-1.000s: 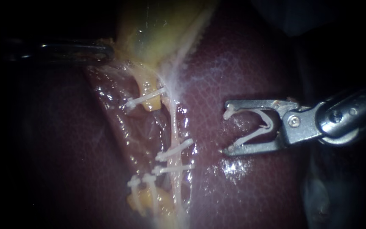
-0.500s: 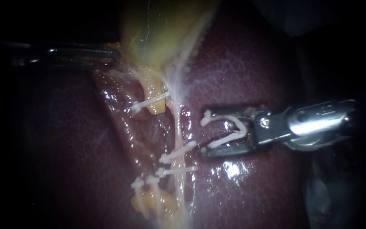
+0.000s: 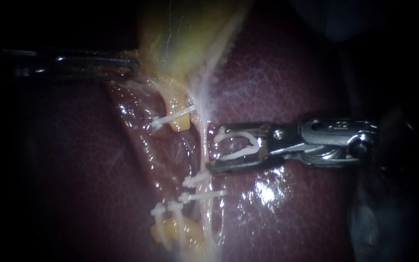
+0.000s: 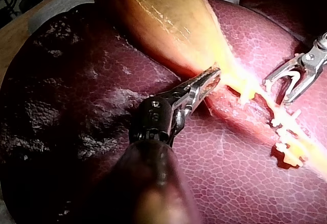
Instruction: Clipping third clip right tube
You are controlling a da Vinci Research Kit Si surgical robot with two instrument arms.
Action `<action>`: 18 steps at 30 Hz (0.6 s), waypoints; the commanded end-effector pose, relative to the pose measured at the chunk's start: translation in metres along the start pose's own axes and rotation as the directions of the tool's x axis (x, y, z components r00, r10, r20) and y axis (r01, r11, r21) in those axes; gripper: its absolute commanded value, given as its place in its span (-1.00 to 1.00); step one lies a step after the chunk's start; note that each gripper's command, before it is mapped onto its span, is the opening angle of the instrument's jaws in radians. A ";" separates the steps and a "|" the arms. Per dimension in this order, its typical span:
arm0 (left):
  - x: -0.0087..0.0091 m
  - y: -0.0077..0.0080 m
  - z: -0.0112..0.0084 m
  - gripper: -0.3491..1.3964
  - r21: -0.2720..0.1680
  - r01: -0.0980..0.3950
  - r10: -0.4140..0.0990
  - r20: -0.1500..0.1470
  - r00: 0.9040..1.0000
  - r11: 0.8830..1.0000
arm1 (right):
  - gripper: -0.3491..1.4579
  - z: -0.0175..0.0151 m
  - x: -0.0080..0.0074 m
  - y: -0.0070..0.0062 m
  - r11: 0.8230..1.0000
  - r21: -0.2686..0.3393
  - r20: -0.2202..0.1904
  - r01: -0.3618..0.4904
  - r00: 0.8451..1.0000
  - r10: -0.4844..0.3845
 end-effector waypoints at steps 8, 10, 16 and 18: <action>-0.0001 -0.0001 0.0000 -1.00 -0.001 0.000 0.000 0.000 1.000 1.000 | -0.07 0.0019 -0.0007 0.0004 0.999 0.015 0.004 -0.030 1.000 0.030; -0.0001 -0.0001 0.0000 -1.00 -0.001 0.000 0.000 0.000 1.000 1.000 | -0.07 0.0025 -0.0008 0.0005 0.999 0.020 0.006 -0.036 0.999 0.036; -0.0001 -0.0001 -0.0001 -1.00 -0.002 0.000 0.000 0.000 1.000 1.000 | -0.07 0.0038 -0.0008 0.0008 0.997 0.046 -0.026 -0.054 0.998 0.055; -0.0001 -0.0001 -0.0001 -1.00 -0.002 0.000 0.000 0.000 1.000 1.000 | -0.07 0.0042 -0.0007 0.0010 0.996 0.063 -0.045 -0.065 0.997 0.067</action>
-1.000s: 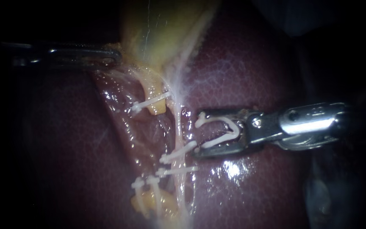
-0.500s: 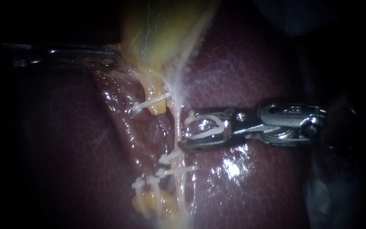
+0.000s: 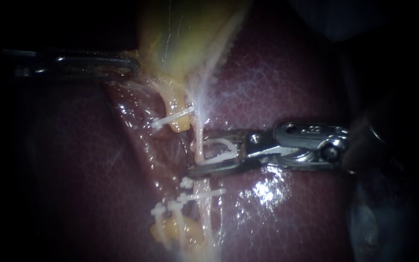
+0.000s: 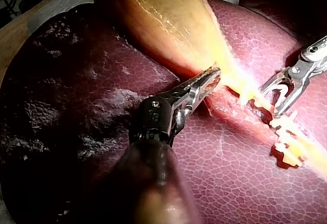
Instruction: Clipping third clip right tube
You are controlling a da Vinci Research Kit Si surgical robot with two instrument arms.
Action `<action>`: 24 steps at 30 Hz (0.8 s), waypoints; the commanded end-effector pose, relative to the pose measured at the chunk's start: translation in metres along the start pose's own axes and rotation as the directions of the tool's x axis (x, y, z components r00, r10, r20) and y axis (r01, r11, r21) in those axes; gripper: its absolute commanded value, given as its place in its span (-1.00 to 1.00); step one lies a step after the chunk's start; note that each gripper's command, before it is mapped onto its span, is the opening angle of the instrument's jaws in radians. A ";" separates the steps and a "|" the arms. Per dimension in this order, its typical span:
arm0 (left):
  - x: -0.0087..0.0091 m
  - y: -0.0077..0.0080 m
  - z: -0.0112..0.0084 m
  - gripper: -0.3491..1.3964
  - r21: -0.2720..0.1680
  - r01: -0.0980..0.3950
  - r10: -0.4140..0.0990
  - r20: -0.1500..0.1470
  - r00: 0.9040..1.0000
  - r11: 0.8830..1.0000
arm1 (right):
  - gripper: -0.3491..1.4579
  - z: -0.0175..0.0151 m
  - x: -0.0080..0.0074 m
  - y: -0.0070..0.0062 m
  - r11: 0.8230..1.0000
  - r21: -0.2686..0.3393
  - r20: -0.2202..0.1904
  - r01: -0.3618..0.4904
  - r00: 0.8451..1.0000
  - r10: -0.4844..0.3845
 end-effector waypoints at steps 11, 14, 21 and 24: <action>0.0000 0.0000 -0.0001 -1.00 0.000 0.000 0.000 0.000 1.000 1.000 | -0.08 0.0002 0.0025 -0.0010 0.990 0.126 -0.130 -0.063 0.988 0.080; 0.0000 0.0000 0.0000 -1.00 0.000 0.000 0.000 0.000 1.000 1.000 | -0.08 -0.0005 0.0042 -0.0020 0.986 0.150 -0.176 -0.067 0.980 0.094; 0.0001 -0.0001 0.0001 -1.00 0.002 0.000 0.000 0.000 1.000 1.000 | -0.10 -0.0015 0.0069 -0.0036 0.980 0.181 -0.220 -0.080 0.968 0.119; 0.0001 -0.0001 0.0001 -1.00 0.002 -0.001 0.001 0.000 1.000 1.000 | -0.10 -0.0015 0.0070 -0.0035 0.976 0.197 -0.218 -0.093 0.967 0.135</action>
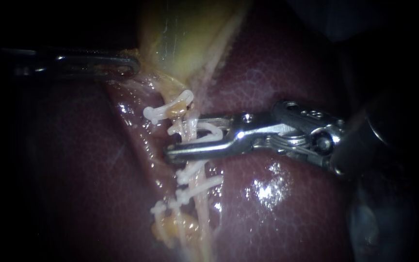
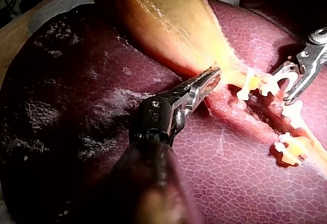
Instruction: Clipping third clip right tube
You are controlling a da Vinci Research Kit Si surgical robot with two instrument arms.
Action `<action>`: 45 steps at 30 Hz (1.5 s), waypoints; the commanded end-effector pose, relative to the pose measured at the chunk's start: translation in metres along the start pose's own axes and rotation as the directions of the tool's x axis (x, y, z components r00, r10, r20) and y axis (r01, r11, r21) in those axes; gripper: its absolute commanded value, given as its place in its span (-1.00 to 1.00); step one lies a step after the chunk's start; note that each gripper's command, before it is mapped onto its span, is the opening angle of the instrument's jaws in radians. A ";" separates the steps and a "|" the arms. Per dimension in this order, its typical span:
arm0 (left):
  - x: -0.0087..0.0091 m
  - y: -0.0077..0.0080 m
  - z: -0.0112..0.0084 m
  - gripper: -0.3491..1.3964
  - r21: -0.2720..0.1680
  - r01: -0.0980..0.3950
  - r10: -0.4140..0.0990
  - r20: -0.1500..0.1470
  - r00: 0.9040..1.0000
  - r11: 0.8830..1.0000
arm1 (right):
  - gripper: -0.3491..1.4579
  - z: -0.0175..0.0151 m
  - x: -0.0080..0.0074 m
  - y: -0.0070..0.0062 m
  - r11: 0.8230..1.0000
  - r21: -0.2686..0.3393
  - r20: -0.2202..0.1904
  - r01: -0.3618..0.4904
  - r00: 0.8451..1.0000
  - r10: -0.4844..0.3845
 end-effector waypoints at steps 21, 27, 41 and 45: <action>0.0002 -0.0001 0.0003 -1.00 0.005 -0.001 0.001 0.000 1.000 1.000 | -0.14 0.0017 -0.0022 0.0028 0.979 0.119 -0.026 -0.167 0.985 0.171; 0.0002 -0.0001 0.0003 -1.00 0.005 -0.001 0.001 0.000 1.000 1.000 | -0.16 0.0017 -0.0022 0.0030 0.972 0.131 -0.040 -0.194 0.979 0.201; 0.0002 -0.0001 0.0004 -1.00 0.005 -0.001 0.001 0.000 1.000 1.000 | -0.18 0.0018 -0.0029 0.0044 0.952 0.177 -0.050 -0.248 0.964 0.260; 0.0003 -0.0001 0.0004 -1.00 0.005 -0.001 0.001 0.000 1.000 1.000 | -0.18 0.0020 -0.0031 0.0047 0.945 0.177 -0.053 -0.274 0.956 0.287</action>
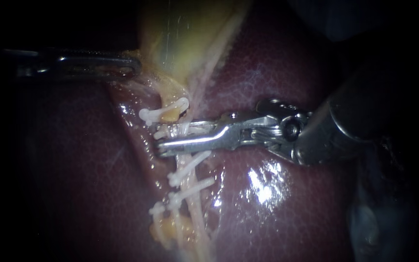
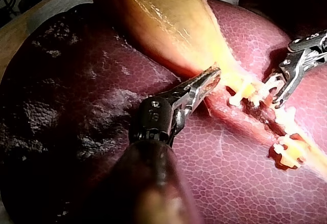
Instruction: Clipping third clip right tube
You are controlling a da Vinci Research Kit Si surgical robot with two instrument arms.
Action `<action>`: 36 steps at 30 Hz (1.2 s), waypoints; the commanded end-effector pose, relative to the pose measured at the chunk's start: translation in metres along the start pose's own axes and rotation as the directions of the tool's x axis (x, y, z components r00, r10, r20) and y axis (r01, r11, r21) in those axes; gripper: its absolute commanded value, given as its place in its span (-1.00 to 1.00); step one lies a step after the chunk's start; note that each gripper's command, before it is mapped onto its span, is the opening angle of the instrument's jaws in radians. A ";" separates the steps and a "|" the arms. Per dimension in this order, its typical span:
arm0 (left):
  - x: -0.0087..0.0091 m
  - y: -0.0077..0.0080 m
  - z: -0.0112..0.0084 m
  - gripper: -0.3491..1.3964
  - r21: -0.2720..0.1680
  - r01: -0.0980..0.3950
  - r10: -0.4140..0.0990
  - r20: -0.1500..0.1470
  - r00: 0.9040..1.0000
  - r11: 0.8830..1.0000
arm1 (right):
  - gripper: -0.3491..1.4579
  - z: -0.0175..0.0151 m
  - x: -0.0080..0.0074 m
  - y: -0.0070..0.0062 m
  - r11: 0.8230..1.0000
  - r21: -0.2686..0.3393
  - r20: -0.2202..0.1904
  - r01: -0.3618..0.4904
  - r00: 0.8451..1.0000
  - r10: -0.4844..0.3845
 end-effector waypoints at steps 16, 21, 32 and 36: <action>0.0001 0.0000 0.0001 -1.00 -0.002 0.000 0.000 0.003 1.000 1.000 | -0.20 0.0008 -0.0020 0.0021 1.000 0.020 0.030 0.000 1.000 -0.001; 0.0002 0.0000 0.0001 -1.00 -0.002 -0.001 0.001 0.003 1.000 1.000 | -0.20 0.0002 -0.0025 0.0030 1.000 -0.015 0.072 -0.001 0.997 0.002; 0.0004 0.0001 0.0002 -1.00 0.000 -0.002 0.002 -0.002 1.000 1.000 | -0.20 -0.0006 -0.0028 0.0047 0.999 -0.034 0.081 0.012 0.997 -0.009; 0.0006 0.0001 0.0003 -1.00 0.000 -0.003 0.003 -0.002 1.000 1.000 | -0.17 -0.0004 -0.0026 0.0046 0.999 -0.027 0.074 0.028 0.997 -0.026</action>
